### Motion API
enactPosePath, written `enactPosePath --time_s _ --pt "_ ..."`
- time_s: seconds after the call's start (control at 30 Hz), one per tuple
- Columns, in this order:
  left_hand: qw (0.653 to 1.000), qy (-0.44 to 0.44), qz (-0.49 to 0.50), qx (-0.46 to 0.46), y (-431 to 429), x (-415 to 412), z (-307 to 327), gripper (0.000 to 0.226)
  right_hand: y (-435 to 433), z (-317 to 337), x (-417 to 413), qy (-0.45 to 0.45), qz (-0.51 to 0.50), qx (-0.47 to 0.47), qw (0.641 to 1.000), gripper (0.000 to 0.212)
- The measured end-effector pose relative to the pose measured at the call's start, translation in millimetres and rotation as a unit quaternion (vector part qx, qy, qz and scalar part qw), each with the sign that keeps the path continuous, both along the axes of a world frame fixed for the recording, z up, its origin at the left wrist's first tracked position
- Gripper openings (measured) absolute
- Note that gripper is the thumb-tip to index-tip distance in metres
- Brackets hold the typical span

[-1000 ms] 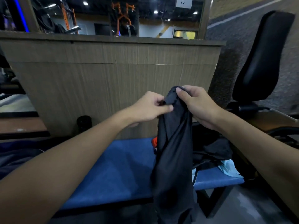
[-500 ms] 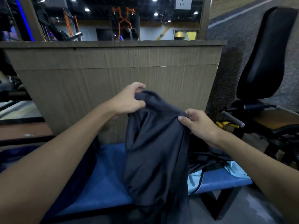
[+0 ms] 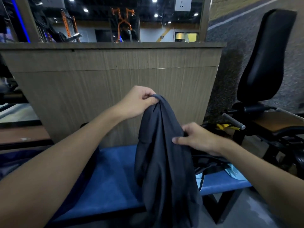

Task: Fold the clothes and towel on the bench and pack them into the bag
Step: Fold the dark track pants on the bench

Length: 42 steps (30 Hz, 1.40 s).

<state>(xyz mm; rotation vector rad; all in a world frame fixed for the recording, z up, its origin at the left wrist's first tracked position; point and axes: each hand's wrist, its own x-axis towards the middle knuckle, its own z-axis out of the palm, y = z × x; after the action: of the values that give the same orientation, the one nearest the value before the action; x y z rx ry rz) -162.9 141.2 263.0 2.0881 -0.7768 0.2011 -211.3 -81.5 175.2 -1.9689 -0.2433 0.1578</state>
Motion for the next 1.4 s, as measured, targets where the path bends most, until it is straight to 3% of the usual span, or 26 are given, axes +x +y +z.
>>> enactPosePath --time_s 0.07,0.23,0.33,0.37,0.4,0.5,0.6,0.7,0.77,0.83,0.93,0.97,1.0,1.07,1.1,1.27,1.33,1.4 --pt "1.000 -0.005 0.025 0.003 8.5 3.0 5.5 0.016 -8.3 -16.0 -1.2 0.009 -0.018 -0.026 0.999 0.020" --pt "0.990 0.000 0.059 0.132 32.6 20.3 -7.2 0.012 -12.3 0.3 -0.2 -0.118 -0.117 0.008 0.986 0.021" --pt "0.984 0.080 -0.033 0.158 10.8 6.5 -25.1 0.091 7.1 22.5 3.2 -0.154 -0.076 0.051 0.984 0.023" --pt "0.985 0.102 -0.060 0.127 0.1 0.8 -31.0 0.099 14.7 28.7 4.1 -0.159 -0.065 0.058 0.984 0.024" --pt "0.986 0.114 -0.080 0.090 -9.3 -1.8 -36.1 0.092 20.8 33.4 5.1 -0.162 -0.059 0.061 0.983 0.024" --pt "0.993 0.073 -0.086 0.029 -19.7 0.0 -39.0 0.030 27.3 41.3 5.2 -0.162 -0.059 0.088 0.981 0.017" --pt "0.999 0.013 -0.038 -0.028 -17.0 1.8 -28.0 0.007 13.4 31.6 4.1 -0.121 -0.050 0.121 0.984 0.009" --pt "0.994 -0.013 0.011 -0.105 -14.1 4.2 -16.1 0.013 -4.5 6.4 1.7 -0.008 0.001 0.040 0.999 0.024" --pt "0.990 -0.025 0.056 -0.125 -8.0 10.8 -10.3 0.016 -11.1 -9.3 -0.5 0.023 -0.011 -0.032 0.999 0.024" --pt "0.986 -0.037 0.111 -0.118 2.6 17.8 -8.7 0.015 -15.7 -12.5 -0.1 -0.004 -0.053 -0.036 0.998 0.025" --pt "0.984 -0.053 0.169 -0.003 18.7 22.9 -15.9 0.009 -14.2 4.6 0.7 -0.071 -0.089 -0.021 0.993 0.032" --pt "0.988 -0.037 0.144 0.037 19.7 20.1 -19.6 0.016 -9.7 13.4 0.2 -0.088 -0.083 -0.011 0.993 0.033" --pt "0.993 -0.010 0.094 0.069 17.2 14.6 -23.9 0.037 -3.4 22.7 -0.6 -0.104 -0.069 0.005 0.992 0.032" --pt "0.996 0.062 -0.016 0.066 3.1 2.3 -33.1 0.079 11.9 39.4 -1.4 -0.131 -0.039 0.029 0.990 0.028" --pt "0.994 0.082 -0.048 0.057 -5.0 -1.5 -36.8 0.085 19.9 45.8 -1.6 -0.140 -0.029 0.031 0.989 0.026" --pt "0.994 0.066 -0.088 0.030 -11.3 1.6 -38.1 0.038 31.8 55.3 -0.9 -0.143 -0.029 0.065 0.987 0.020" --pt "0.996 0.053 -0.071 -0.020 -6.4 0.2 -32.1 0.013 21.0 51.5 -2.1 -0.104 -0.021 0.073 0.992 0.021" --pt "0.995 0.049 -0.053 -0.074 -1.0 -4.6 -23.6 0.010 7.8 45.0 -4.4 -0.043 0.006 0.030 0.999 0.023"
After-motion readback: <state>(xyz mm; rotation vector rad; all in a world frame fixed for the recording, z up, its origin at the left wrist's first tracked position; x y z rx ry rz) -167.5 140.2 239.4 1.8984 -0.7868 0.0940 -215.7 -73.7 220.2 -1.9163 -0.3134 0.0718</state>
